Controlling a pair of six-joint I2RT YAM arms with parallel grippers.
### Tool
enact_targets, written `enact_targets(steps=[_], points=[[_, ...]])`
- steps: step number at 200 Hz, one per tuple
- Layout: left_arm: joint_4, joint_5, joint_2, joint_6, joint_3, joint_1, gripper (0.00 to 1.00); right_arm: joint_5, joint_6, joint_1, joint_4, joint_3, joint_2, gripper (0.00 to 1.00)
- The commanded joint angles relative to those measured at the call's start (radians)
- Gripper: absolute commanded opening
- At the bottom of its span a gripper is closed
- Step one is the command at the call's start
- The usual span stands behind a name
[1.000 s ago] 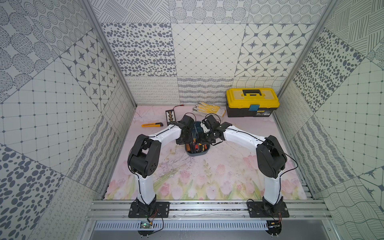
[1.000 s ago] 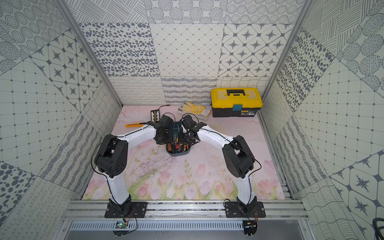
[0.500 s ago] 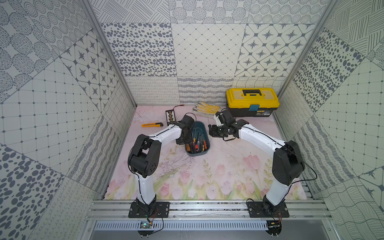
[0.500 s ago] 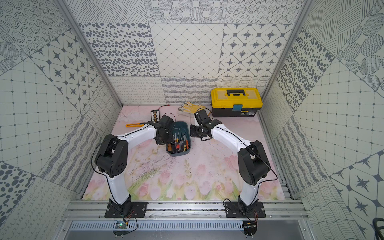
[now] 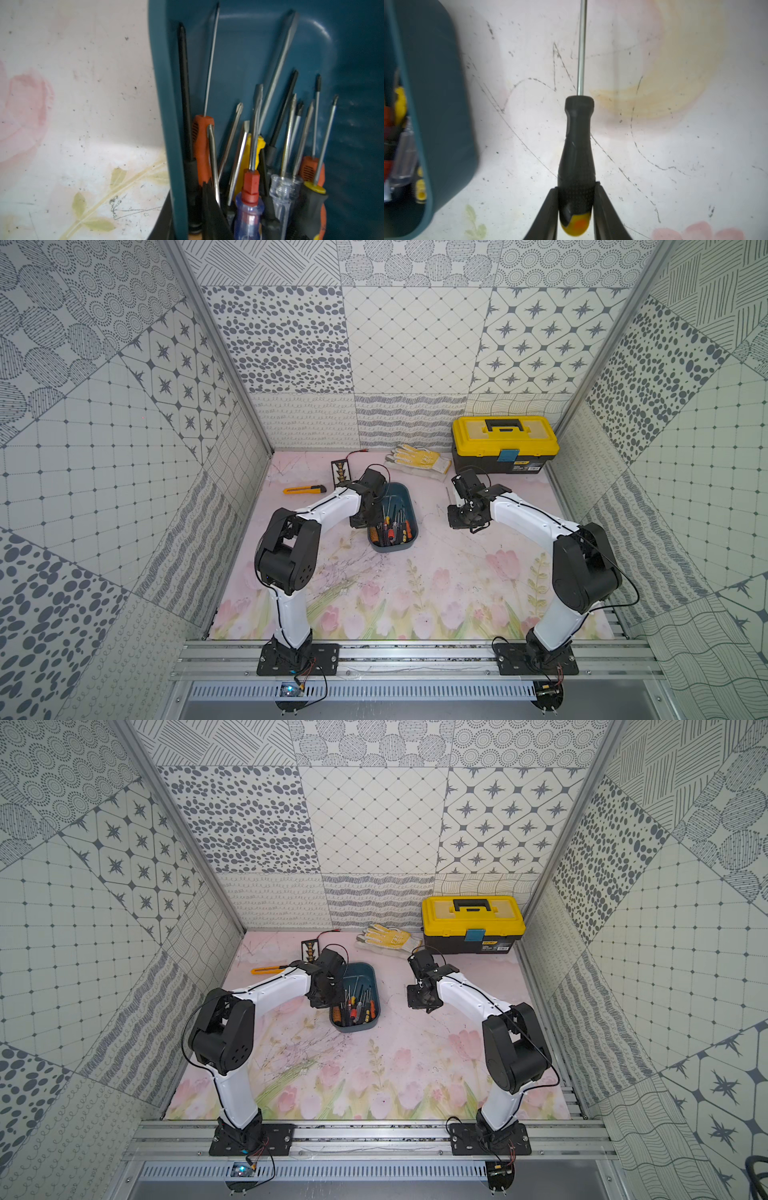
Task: Take out the screwdriver from the storage box
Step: Place the screwdriver at the center of the board.
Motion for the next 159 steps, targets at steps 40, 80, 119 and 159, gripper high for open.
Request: enact_targets(steps=[40,80,119,159], points=[[-0.146,-0.067,0.017,0.066,0.031,0.019,0.0,0.04,-0.025,-0.004,0.0,-0.054,0.048,0.0],[-0.173,-0.075,0.038,0.06,0.044,0.023,0.0,0.032,-0.025,-0.004,-0.001,-0.068,0.087,0.0],[-0.178,-0.074,0.053,0.066,0.056,0.023,0.0,0.017,-0.006,-0.004,-0.001,-0.069,0.109,0.0],[-0.178,-0.08,0.046,0.066,0.067,0.027,0.0,0.021,0.006,-0.004,0.0,-0.077,0.129,0.0]])
